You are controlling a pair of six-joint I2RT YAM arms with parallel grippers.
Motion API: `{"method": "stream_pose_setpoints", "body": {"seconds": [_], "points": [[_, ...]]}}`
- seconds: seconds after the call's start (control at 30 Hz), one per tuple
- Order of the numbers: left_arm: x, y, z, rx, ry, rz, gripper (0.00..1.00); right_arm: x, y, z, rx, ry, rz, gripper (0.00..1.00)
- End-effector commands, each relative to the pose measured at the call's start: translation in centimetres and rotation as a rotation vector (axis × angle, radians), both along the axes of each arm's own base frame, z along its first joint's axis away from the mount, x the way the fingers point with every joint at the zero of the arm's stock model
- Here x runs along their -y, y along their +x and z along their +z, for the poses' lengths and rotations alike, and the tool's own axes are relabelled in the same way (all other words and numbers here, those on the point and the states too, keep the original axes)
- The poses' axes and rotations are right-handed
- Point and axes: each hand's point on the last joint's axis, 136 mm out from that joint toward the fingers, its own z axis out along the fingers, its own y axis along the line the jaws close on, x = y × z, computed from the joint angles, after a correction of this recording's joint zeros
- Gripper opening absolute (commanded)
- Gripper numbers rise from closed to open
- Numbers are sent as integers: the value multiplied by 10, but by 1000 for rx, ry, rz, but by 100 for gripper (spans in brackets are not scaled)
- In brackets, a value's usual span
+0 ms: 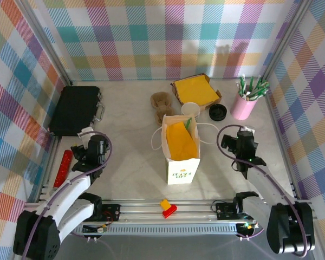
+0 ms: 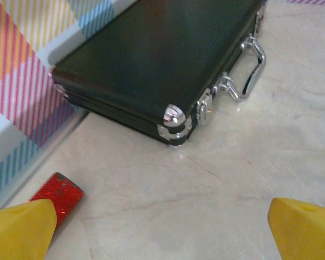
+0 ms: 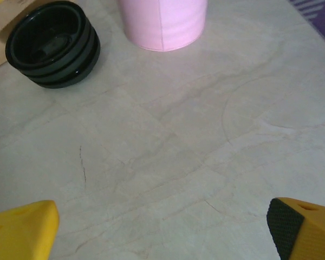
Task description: Pack the takeout coffee
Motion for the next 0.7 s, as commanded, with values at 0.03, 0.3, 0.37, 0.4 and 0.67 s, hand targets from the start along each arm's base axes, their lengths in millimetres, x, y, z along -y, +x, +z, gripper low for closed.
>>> {"method": "stream_pose_setpoints", "body": {"seconds": [0.03,0.3,0.37,0.4,0.67], "points": [[8,21,0,115,-47,-38,100,-14,36,20,192,-33,112,99],[21,44,-6,185,-36,-143,100,-25,61,24,233,-103,212,99],[24,49,-6,201,-32,-161,100,-26,67,28,268,-121,224,99],[26,53,-5,205,-25,-174,100,-27,70,29,276,-127,234,99],[43,80,-6,248,5,-287,100,-39,89,16,283,-68,309,99]]}}
